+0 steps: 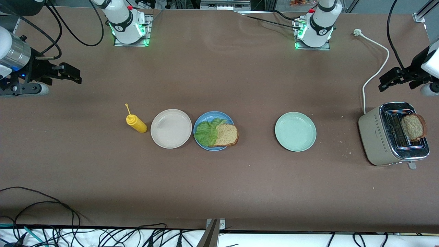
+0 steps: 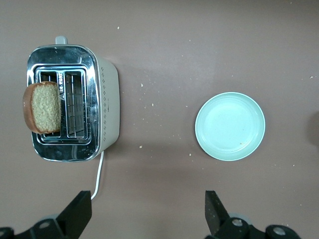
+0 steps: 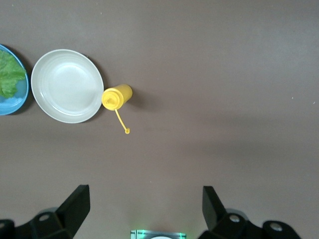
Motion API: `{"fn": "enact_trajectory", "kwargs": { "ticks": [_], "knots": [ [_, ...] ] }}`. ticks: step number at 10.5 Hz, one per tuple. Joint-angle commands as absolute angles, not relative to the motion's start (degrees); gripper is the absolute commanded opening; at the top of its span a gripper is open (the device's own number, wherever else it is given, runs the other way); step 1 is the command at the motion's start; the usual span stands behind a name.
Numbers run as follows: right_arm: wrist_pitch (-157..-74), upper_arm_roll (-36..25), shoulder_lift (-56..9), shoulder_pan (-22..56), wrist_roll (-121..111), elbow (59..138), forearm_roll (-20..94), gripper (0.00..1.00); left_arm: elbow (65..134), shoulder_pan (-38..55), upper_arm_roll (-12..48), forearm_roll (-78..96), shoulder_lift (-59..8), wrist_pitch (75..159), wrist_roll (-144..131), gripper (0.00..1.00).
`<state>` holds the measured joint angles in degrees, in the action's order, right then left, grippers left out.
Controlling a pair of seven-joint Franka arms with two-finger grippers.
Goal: Make sandwich in blue plate with both arms
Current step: 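Reach the right gripper to the yellow mustard bottle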
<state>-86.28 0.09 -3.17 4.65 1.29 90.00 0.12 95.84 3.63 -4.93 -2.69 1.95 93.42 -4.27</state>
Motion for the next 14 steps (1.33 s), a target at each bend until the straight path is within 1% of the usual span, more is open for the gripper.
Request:
{"fn": "enact_trajectory", "kwargs": {
  "ticks": [1, 3, 4, 5, 6, 8, 9, 12, 14],
  "knots": [
    [-89.02, 0.00, -7.09, 3.87, 0.97, 89.21, 0.08, 1.00, 95.10, 3.25, -4.66, -2.20, 2.20, 92.37, -4.31, 1.00],
    [-91.05, 0.00, -8.87, 3.60, -0.60, 89.30, 0.35, 1.00, 95.10, 3.25, -4.57, -2.20, 2.20, 92.37, -4.31, 1.00],
    [-91.23, -0.09, -9.66, 3.34, -5.31, 89.38, 0.53, 1.00, 95.10, 3.25, -4.57, -2.20, 2.20, 92.37, -4.39, 1.00],
    [-91.75, -0.09, -10.54, 1.69, -11.28, 89.65, 1.40, 1.00, 95.10, 3.25, -4.66, -2.20, 2.20, 92.37, -4.31, 1.00],
    [-92.71, -0.17, -11.33, -0.24, -17.17, 89.82, 5.06, 1.00, 95.10, 3.25, -4.66, -2.20, 2.20, 92.37, -4.31, 1.00],
    [-93.33, -0.18, -14.40, -4.12, -38.28, 91.13, 9.13, 1.00, 95.10, 3.25, -4.66, -2.20, 2.20, 92.37, -4.31, 1.00],
    [-94.64, -0.18, -16.94, -6.65, -48.07, 91.93, 13.93, 1.00, 95.10, 3.25, -4.57, -2.20, 2.20, 92.37, -4.31, 1.00],
    [-94.83, -0.18, -28.53, -12.90, -72.95, 91.50, 27.80, 1.00, 95.10, 3.25, -4.57, -2.20, 2.20, 92.37, -4.31, 1.00],
    [-96.92, -0.09, -33.29, -13.18, -84.94, 91.32, 32.07, 1.00, 95.10, 3.25, -4.57, -2.20, 2.20, 92.37, -4.31, 1.00]
  ]
}}
